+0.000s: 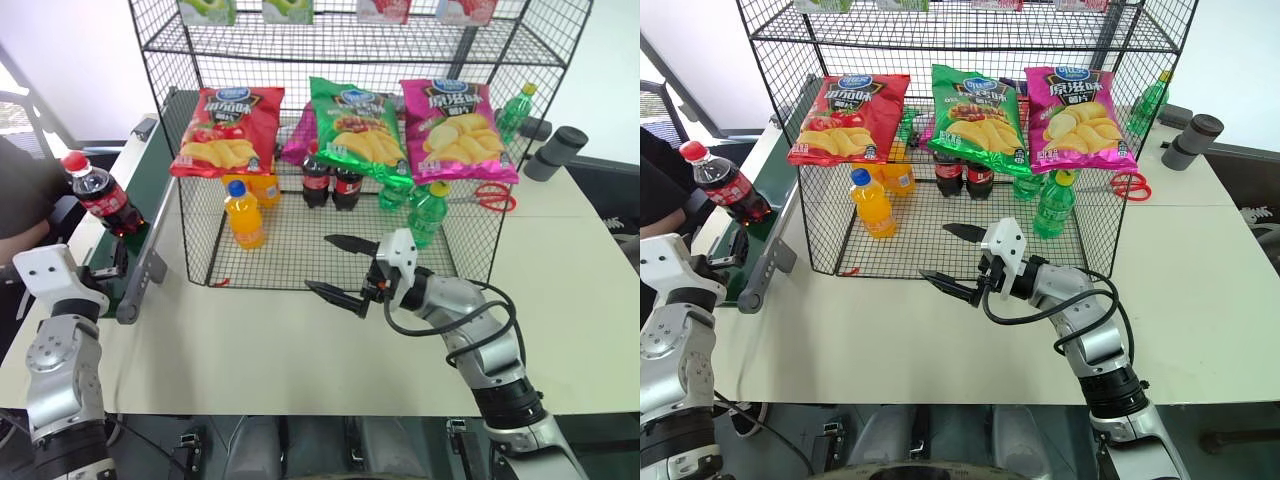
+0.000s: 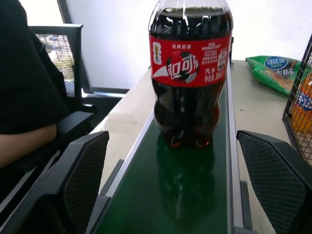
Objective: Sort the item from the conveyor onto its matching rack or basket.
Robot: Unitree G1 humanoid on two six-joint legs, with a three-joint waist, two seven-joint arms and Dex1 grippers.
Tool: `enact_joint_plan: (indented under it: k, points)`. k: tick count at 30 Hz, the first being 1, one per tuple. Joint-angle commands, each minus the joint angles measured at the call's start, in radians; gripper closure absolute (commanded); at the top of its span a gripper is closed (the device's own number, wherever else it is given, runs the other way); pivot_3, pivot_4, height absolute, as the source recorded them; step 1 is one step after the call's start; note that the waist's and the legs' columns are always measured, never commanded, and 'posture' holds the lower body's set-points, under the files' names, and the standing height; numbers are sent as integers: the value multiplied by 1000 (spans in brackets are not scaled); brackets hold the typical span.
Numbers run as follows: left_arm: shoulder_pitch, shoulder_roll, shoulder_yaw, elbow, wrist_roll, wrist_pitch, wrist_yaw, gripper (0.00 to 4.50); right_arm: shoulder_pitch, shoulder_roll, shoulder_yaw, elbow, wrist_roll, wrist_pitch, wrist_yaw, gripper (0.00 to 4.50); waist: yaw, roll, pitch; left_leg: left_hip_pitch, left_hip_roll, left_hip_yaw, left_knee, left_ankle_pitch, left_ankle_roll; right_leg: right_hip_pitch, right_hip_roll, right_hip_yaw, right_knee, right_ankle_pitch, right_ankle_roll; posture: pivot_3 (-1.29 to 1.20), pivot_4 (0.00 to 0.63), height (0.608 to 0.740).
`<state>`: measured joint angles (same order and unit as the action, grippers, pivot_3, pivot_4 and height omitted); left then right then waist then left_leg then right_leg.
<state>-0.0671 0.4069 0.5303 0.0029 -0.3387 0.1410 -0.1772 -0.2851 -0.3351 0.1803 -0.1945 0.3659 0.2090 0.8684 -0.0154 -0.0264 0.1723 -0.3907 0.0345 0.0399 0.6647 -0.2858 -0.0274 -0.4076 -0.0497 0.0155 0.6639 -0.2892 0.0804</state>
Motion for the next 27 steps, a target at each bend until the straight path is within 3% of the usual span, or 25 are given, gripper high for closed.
enact_joint_plan:
  k: [1, 23, 26, 27]
  points:
    - [-7, 11, 19, -6, -6, -25, -1, 0, -2, -8, -5, -41, 5, -6, 0, 32, 0, 0, 0, 0, 0, 0, 0, 0, 0, 0, 0, 0, 0, 0, 0, 0, 150, 734]
    - [-4, 20, 15, 4, 5, -15, 4, 0, -5, -5, 5, -32, -6, -7, -4, 32, 0, 0, 0, 0, 0, 0, 0, 0, 0, 0, -1, 0, 0, 0, 0, 0, 150, 734]
    - [-5, 15, 20, 6, -3, -20, 4, 845, -7, -5, 5, -30, -7, -8, -6, 0, 0, 0, 0, 0, 0, 0, 0, 0, 0, 0, -1, 0, 0, 0, 0, 0, 150, 734]
    - [-6, 15, 20, 7, -3, -21, 5, 1352, -8, -5, 5, -29, -7, -9, -6, 0, 0, 0, 0, 0, 0, 0, 0, 0, 0, 0, -1, 0, 0, 0, 0, 0, 150, 734]
